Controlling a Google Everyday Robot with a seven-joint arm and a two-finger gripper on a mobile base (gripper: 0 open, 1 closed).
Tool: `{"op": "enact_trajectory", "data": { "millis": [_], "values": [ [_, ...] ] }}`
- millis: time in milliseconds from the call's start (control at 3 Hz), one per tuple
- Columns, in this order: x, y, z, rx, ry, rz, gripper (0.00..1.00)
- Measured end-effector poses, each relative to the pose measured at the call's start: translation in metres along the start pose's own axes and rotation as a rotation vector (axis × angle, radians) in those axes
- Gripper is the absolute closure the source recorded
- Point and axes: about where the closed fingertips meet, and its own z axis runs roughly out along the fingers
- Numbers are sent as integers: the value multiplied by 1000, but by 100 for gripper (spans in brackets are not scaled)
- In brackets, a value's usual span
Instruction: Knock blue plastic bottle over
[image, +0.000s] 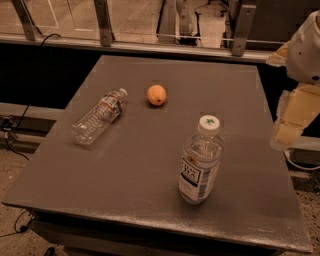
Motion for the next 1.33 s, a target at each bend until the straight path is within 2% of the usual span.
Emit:
{"op": "enact_trajectory", "data": {
  "millis": [333,667,1000,1333],
  "values": [
    [0,0,0,0,0,0,0],
    [-1,5,2,-30,-89,-10,0],
    [4,12,10,-66,-262,-58,0],
    [-12,18,3,-75,-339,-98,0]
  ]
}}
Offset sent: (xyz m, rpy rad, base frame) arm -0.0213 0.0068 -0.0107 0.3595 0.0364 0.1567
